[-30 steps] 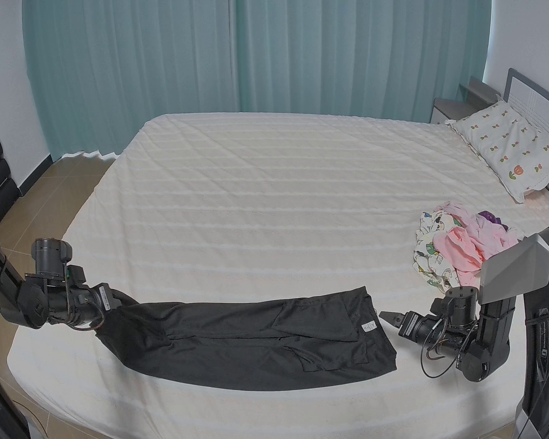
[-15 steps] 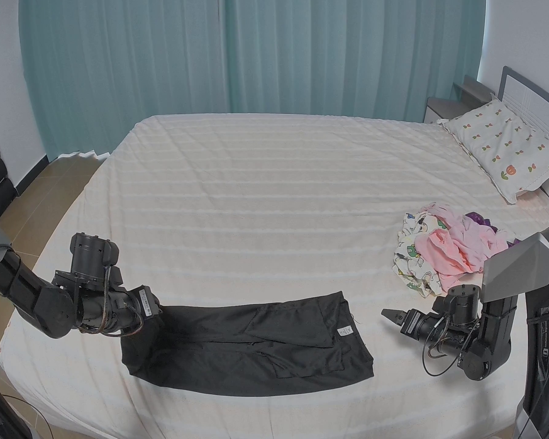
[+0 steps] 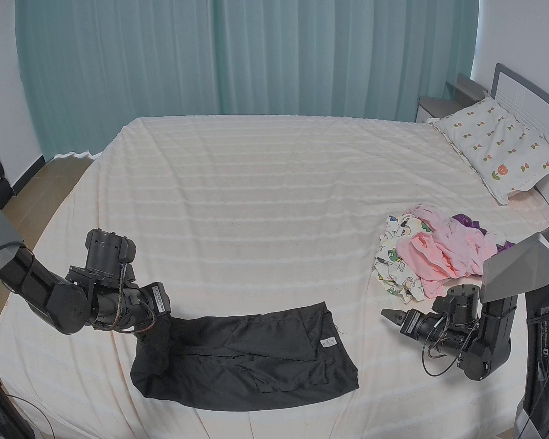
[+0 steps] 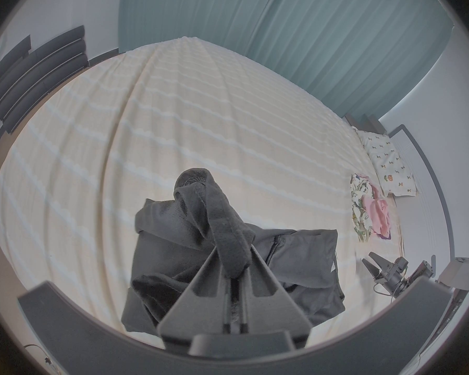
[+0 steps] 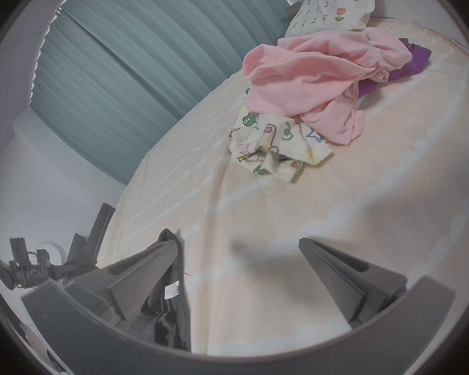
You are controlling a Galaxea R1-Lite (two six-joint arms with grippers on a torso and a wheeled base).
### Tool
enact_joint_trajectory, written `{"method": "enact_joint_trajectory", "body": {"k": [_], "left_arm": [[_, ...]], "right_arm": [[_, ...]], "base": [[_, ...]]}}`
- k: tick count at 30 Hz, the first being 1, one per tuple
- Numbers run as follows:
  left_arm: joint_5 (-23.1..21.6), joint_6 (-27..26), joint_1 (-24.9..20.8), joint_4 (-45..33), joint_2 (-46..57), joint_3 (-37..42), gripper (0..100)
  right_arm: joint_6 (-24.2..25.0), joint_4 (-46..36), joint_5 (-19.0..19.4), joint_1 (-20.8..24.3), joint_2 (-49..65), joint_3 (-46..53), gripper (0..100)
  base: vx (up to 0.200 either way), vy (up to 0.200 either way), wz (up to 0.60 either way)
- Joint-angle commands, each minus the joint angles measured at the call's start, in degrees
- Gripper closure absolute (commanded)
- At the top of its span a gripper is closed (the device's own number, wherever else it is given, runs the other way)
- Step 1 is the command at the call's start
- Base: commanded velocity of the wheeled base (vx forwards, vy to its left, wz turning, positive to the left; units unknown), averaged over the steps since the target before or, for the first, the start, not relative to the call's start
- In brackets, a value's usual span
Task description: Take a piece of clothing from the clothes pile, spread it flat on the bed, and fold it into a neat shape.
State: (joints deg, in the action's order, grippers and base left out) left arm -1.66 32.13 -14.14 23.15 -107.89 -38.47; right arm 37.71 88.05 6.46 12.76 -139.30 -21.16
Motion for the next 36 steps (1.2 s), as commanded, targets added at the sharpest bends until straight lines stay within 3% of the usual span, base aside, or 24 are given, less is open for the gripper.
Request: {"method": "enact_joint_trajectory", "body": {"k": [1, 6, 21, 36], "left_arm": [[-0.1, 0.1, 0.5, 1.7, -2.9, 0.6, 100], [0.2, 0.1, 1.0, 3.2, -3.6, 0.8, 100], [0.2, -0.2, 1.0, 3.3, -2.0, 3.4, 100], [2.4, 0.4, 0.9, 3.1, -3.4, -3.2, 100]], "right_arm": [[0.0, 0.0, 0.0, 0.1, -0.1, 0.1, 0], [0.0, 0.0, 0.0, 0.2, -0.3, 0.1, 0], [-0.1, 0.7, 0.0, 0.2, -0.4, 0.2, 0], [-0.2, 1.2, 0.0, 0.3, -0.4, 0.2, 0]], "base": [[0.000, 0.000, 0.00], [0.000, 0.000, 0.00], [-0.200, 0.000, 0.00], [0.000, 0.000, 0.00]]}}
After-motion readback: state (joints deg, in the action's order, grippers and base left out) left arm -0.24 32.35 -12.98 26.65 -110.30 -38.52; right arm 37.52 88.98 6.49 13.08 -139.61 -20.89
